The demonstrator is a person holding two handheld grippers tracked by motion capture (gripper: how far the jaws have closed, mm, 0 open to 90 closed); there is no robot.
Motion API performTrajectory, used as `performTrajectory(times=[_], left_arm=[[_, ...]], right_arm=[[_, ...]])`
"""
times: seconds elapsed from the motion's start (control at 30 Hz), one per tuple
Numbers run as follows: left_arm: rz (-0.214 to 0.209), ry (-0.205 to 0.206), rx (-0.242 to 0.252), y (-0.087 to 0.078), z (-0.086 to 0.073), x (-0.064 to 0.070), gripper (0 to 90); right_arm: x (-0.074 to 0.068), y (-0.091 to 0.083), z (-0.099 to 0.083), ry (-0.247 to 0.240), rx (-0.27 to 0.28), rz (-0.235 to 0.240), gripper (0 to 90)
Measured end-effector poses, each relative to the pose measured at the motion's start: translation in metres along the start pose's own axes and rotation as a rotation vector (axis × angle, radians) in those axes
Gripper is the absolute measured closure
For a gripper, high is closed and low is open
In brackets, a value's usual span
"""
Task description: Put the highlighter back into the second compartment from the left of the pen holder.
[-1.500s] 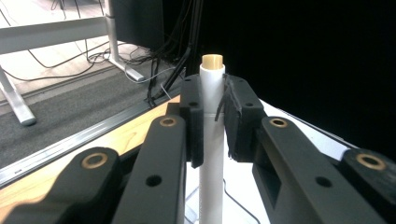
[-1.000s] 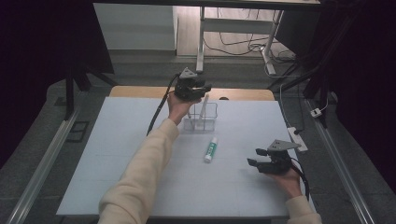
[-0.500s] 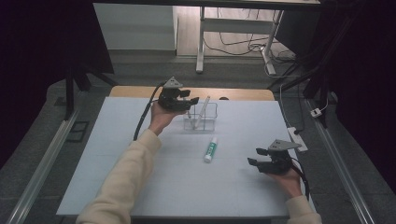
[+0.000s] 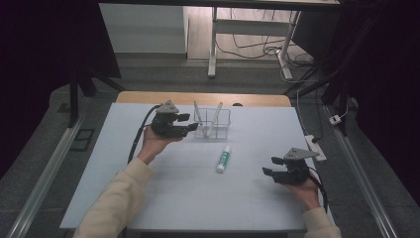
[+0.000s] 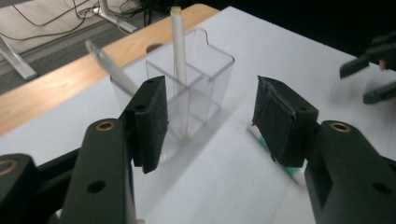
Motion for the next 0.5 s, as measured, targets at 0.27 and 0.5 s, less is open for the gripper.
performTrajectory(times=[0.27,0.5], left_arm=[[-0.004,-0.013,-0.032,-0.022,-0.029,0.008,43.8],[-0.013,-0.011,-0.067,-0.038,-0.057,0.022,41.8]], right_arm=[[0.0,-0.001,0.001,0.0,0.004,-0.004,38.0],[0.0,-0.001,0.001,0.003,0.006,-0.001,37.9]])
Point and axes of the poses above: each handheld gripper's, and its own axes: y roughly forward along the jaws, z roughly out of its top, x roughly to its right, the point moved 1 cm from there along y, roughly forward along the jaws, and after that the axes turned 5 degrees about -x, right-handed, at the moved point
